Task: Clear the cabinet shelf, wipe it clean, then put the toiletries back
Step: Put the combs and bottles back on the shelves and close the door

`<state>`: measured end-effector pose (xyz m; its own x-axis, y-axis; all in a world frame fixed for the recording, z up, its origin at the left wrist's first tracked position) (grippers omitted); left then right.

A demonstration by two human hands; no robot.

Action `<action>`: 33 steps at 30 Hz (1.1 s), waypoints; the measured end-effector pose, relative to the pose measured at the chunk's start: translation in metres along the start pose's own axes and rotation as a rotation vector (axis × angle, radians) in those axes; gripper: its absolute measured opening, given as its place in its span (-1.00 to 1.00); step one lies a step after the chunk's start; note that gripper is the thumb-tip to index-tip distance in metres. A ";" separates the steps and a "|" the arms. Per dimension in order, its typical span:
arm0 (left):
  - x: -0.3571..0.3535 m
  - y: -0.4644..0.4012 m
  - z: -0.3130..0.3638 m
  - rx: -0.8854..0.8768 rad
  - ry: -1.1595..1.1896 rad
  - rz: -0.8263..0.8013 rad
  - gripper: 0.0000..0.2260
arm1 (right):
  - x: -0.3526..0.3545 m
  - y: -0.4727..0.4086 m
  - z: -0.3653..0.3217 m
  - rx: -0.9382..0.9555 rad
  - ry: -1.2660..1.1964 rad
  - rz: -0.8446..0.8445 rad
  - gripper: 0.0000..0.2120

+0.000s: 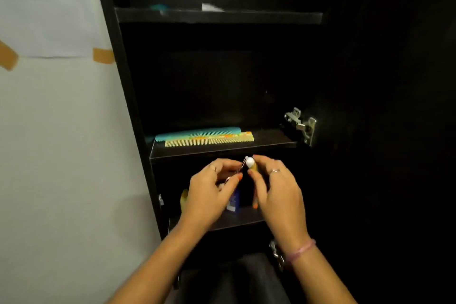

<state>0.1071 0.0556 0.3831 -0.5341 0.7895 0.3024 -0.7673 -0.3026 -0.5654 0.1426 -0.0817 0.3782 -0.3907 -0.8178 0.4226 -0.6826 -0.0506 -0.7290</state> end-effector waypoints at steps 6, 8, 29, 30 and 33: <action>0.030 -0.070 0.112 -0.532 -0.346 0.114 -0.77 | 0.058 -0.091 -0.062 0.184 -0.009 0.237 -0.79; 0.039 -0.094 0.148 -0.634 -0.370 0.184 -0.78 | 0.079 -0.124 -0.080 0.246 -0.012 0.342 -0.79; 0.007 -0.295 0.172 -0.190 -0.670 -0.011 -0.83 | 0.052 -0.337 -0.047 -0.048 0.159 0.071 -0.86; 0.009 -0.295 0.173 -0.199 -0.655 0.010 -0.82 | 0.051 -0.338 -0.047 -0.051 0.154 0.071 -0.85; 0.016 -0.293 0.173 -0.210 -0.628 0.051 -0.84 | 0.052 -0.338 -0.046 -0.036 0.134 0.100 -0.84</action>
<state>0.2621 0.0647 0.6862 -0.7222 0.2964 0.6250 -0.6840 -0.1710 -0.7092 0.3245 -0.0806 0.6708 -0.5345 -0.7341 0.4189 -0.6574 0.0495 -0.7519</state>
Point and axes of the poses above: each hand's wrist, its own y-axis away from the middle knuckle, its own x-axis out of the back of the hand, z = x × y, the point moved 8 cm from there along -y, towards the middle knuckle, and after that the axes turned 7 degrees about z, right-handed, at the moved point
